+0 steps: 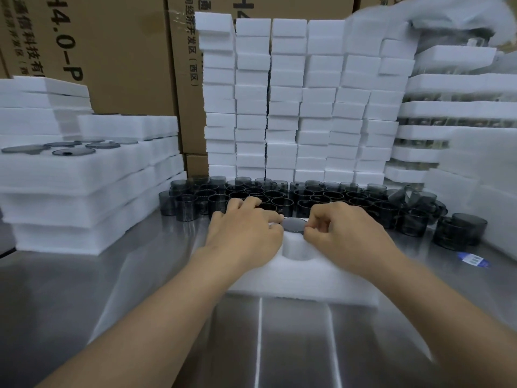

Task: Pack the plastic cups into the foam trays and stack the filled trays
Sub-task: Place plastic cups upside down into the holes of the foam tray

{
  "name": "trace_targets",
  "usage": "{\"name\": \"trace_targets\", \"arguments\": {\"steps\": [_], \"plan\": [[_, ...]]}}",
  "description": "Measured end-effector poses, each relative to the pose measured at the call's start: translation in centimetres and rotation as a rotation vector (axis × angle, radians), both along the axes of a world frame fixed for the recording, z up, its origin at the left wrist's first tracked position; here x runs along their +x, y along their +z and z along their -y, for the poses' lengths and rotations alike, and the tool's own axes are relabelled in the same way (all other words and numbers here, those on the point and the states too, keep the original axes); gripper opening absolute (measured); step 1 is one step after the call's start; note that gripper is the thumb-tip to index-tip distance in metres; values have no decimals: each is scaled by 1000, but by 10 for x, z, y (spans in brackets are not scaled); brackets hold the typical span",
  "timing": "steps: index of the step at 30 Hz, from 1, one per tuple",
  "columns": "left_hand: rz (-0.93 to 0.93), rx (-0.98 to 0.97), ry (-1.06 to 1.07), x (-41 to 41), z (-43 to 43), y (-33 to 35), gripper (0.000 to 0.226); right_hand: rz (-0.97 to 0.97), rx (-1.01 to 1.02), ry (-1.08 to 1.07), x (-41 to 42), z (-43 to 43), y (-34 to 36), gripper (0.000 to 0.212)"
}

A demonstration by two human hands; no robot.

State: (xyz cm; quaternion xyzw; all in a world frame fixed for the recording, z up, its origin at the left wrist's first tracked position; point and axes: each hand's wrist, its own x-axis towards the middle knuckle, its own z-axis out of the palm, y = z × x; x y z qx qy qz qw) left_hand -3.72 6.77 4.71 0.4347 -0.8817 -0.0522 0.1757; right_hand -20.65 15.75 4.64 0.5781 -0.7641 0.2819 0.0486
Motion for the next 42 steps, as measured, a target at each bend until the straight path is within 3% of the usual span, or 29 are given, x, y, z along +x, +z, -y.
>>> {"name": "trace_targets", "arguments": {"steps": [3,6,8,11,12,15,19,22,30,34,38,42], "plan": [[-48,91,-31,2,7,-3,45,1,-18,4,1,-2,1,16],[-240,289,-111,10,23,-2,38,4,-48,-2,3,-2,-1,17],[-373,296,-133,19,36,1,29,-1,-51,-6,3,-2,-2,18],[-737,277,-7,32,59,-5,36,4,-55,3,2,-2,-2,19],[-783,210,45,36,66,-13,38,3,-56,5,2,-3,-3,19],[-606,-45,117,44,87,-41,50,-2,-63,7,2,-3,-3,19],[-276,10,139,46,100,-53,87,-7,-64,17,1,-3,-3,17],[-116,2,91,42,97,-56,78,10,-56,15,1,-4,-2,15],[-276,-30,173,39,91,-51,26,19,-49,12,5,-5,0,12],[-399,-18,234,40,87,-46,34,-14,-38,12,6,-6,1,12],[-702,54,326,34,87,-38,45,-76,-15,17,6,-7,1,14],[-897,-15,255,25,78,-17,78,-120,-15,6,6,-6,-1,15]]}}
